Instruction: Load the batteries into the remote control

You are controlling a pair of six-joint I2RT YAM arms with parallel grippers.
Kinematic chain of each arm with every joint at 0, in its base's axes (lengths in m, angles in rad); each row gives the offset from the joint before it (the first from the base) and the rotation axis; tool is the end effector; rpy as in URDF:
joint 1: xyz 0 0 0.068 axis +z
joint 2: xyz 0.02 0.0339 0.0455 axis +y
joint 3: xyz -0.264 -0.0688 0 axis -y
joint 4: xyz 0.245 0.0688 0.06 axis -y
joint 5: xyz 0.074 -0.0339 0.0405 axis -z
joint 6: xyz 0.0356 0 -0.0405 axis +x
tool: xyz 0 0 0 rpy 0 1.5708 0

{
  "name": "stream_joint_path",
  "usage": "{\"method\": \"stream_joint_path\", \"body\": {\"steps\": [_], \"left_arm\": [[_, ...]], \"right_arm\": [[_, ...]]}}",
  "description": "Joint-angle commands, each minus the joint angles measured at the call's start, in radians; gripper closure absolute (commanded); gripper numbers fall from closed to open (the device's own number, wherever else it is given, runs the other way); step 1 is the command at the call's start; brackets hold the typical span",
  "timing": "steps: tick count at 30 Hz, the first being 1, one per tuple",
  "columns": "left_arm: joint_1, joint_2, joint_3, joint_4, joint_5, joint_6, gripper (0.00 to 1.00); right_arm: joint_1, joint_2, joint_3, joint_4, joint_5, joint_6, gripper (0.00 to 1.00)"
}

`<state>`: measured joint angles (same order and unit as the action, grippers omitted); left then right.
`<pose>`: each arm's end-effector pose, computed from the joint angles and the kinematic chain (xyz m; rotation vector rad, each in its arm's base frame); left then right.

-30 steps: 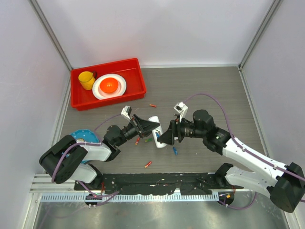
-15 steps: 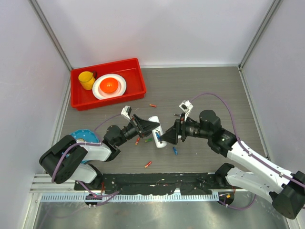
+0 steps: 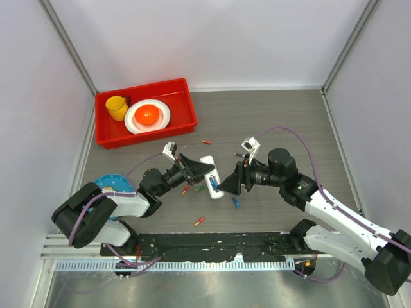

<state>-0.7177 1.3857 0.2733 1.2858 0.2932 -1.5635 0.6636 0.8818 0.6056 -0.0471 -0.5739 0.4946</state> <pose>0.1741 -0.1656 0.1985 -0.4378 1.7223 -2.0013 0.1478 0.1401 0.2752 -0.5989 1.9798 1.2965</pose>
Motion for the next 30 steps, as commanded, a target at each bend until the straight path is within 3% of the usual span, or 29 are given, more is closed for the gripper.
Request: {"method": "stream_joint_path", "body": {"steps": [1, 21, 30], "left_arm": [[0.0, -0.025, 0.03, 0.259, 0.02, 0.006, 1.0], [-0.002, -0.022, 0.03, 0.26, 0.029, 0.005, 1.0], [-0.002, -0.019, 0.032, 0.26, 0.027, -0.001, 1.0]], "right_arm": [[-0.002, 0.006, 0.008, 0.018, -0.018, -0.019, 0.28], [-0.004, 0.005, 0.019, 0.041, -0.032, 0.005, 0.25], [-0.004, 0.046, -0.036, 0.234, -0.089, 0.137, 0.23]]}}
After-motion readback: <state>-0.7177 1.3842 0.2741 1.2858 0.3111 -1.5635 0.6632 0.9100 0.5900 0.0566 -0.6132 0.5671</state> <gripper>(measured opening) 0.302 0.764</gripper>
